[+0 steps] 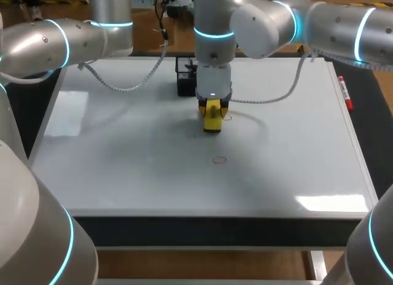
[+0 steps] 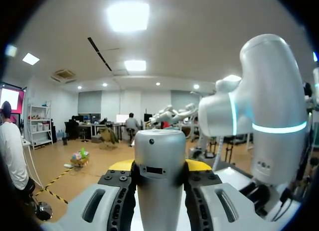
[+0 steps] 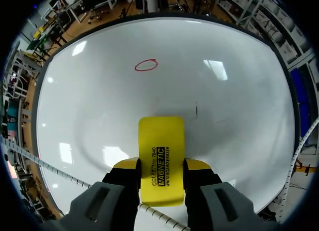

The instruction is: Pick up the inspection probe, press it on each red-marked spot on the whiteboard one by one, put down the probe, pick up the eraser, and wipe off all the red marks.

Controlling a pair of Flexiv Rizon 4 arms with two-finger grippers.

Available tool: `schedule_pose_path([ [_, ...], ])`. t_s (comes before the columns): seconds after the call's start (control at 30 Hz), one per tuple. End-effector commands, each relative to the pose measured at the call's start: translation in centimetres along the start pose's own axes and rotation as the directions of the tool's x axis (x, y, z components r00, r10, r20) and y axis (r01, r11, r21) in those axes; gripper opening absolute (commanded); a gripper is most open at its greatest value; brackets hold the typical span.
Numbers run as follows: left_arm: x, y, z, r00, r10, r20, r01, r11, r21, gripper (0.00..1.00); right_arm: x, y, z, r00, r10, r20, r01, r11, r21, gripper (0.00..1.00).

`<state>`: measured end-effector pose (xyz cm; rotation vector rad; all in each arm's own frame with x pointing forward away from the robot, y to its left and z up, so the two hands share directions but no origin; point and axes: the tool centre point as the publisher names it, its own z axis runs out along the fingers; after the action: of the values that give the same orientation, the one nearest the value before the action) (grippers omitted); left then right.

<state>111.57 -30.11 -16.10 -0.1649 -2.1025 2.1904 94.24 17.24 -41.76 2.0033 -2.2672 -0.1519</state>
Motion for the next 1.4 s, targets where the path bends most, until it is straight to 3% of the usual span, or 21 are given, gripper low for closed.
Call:
schedule_pose_path([
  [0.03, -0.1, -0.2, 0.0, 1.0, -0.002, -0.003, 0.002, 1.0, -0.003, 0.0, 0.1, -0.3, 0.2, 1.0, -0.002, 0.002, 0.003, 1.0, -0.002, 0.0],
  [0.4, -0.1, -0.2, 0.0, 1.0, -0.002, -0.003, 0.002, 1.0, -0.003, 0.0, 1.3, -0.2, 1.3, 0.999, 0.023, 0.023, -0.022, 0.999, -0.025, 0.0],
  [0.93, -0.1, -0.2, 0.0, 1.0, -0.002, -0.003, 0.002, 1.0, -0.003, 0.0, 6.5, 0.8, 1.4, 0.99, 0.139, 0.035, -0.138, 0.99, -0.031, 0.0],
  [1.2, -0.1, -0.2, 0.0, 1.0, -0.002, -0.003, 0.002, 1.0, -0.003, 0.0, 8.0, 1.4, 0.8, 0.984, 0.174, 0.033, -0.173, 0.985, -0.017, 0.0],
  [1.4, -0.1, -0.2, 0.0, 1.0, -0.002, -0.003, 0.002, 1.0, -0.003, 0.0, 9.3, 2.2, -1.3, 0.981, 0.188, 0.039, -0.189, 0.982, 0.017, 0.0],
])
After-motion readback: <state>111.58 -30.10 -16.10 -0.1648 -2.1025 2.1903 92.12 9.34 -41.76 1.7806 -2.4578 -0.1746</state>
